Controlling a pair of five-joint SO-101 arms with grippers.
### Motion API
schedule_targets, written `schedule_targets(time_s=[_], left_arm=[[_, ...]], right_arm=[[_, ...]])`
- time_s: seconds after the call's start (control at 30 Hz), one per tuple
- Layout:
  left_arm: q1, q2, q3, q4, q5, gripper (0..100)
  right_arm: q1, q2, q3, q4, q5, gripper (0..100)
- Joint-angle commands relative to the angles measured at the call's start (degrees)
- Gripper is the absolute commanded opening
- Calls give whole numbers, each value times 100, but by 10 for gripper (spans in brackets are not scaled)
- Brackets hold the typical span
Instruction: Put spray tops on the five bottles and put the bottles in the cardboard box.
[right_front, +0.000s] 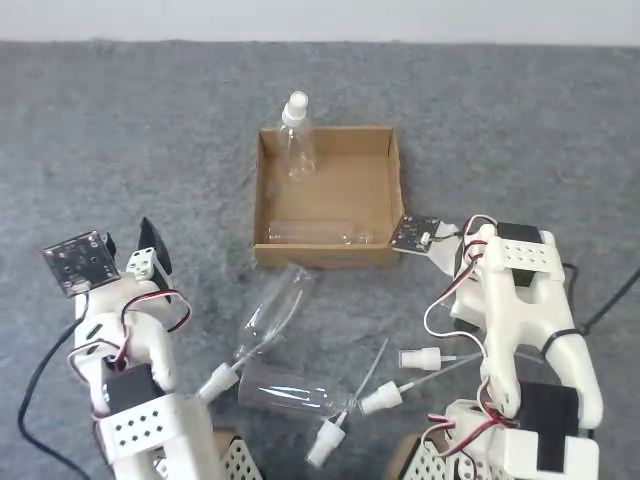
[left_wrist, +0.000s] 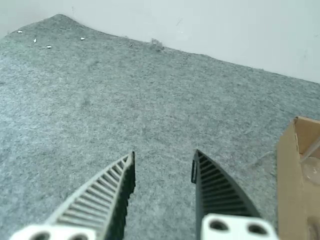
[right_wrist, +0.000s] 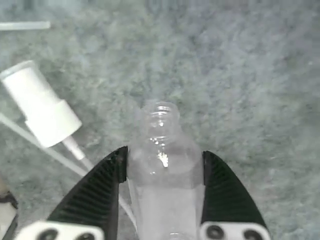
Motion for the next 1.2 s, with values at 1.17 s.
schedule_targets(time_s=[1.17], left_arm=[[-26, -79, -92, -202, -44, 177]], right_arm=[[-338, -22, -62, -567, -2576, 253]])
